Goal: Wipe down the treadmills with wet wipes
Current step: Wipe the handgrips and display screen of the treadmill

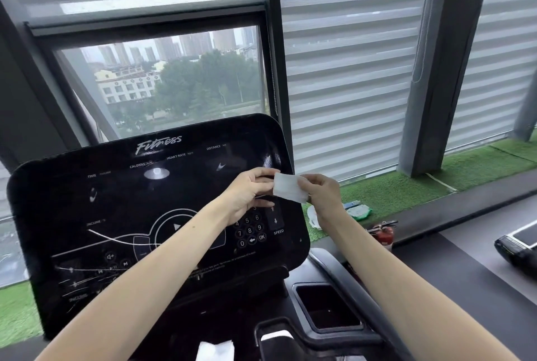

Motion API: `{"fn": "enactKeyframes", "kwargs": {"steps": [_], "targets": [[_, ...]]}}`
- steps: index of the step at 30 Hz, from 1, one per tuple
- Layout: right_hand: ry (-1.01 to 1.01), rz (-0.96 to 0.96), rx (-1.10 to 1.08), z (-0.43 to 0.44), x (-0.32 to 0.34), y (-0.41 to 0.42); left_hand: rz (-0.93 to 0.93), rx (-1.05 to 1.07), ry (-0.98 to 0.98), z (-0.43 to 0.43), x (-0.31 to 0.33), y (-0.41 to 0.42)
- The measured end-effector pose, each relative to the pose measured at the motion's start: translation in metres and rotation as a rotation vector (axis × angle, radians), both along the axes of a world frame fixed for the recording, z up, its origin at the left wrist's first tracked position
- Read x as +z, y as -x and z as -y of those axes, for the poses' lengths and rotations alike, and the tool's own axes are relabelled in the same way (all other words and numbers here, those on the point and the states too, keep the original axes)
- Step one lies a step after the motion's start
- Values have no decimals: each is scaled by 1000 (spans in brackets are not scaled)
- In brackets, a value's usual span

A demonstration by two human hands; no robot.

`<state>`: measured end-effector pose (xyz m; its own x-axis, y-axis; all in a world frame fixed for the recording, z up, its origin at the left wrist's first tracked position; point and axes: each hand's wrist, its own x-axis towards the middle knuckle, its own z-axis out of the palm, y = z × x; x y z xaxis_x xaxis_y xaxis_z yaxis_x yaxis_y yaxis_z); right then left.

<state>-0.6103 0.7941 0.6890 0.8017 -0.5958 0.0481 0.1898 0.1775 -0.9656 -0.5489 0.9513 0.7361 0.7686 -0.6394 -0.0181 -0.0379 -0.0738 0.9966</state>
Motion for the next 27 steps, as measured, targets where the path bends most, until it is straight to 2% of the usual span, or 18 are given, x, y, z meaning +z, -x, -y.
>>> {"fn": "enactKeyframes", "kwargs": {"steps": [5, 9, 11, 13, 17, 19, 21, 24, 27], "targets": [[1, 15, -10, -5, 1, 2, 39, 68, -35, 1, 0, 3], [-91, 48, -99, -6, 4, 4, -144, 118, 69, 7, 0, 13], [-96, 75, -168, -8, 5, 3, -109, 201, 5, 15, -6, 20], [0, 93, -227, -11, 5, 4, -71, 343, -32, 25, -11, 26], [110, 139, -211, -24, 11, 5, -309, 318, 65, 39, -5, 30], [114, 156, -184, -29, 14, 5, -347, 342, 137, 42, -3, 29], [161, 158, -159, -30, 15, 6, -211, 467, 137, 43, 0, 25], [336, 99, -106, -27, 12, 10, 260, 628, -21, 36, 18, 7], [625, -31, -158, -22, -3, 13, 678, 598, -257, 33, 43, -22]]}}
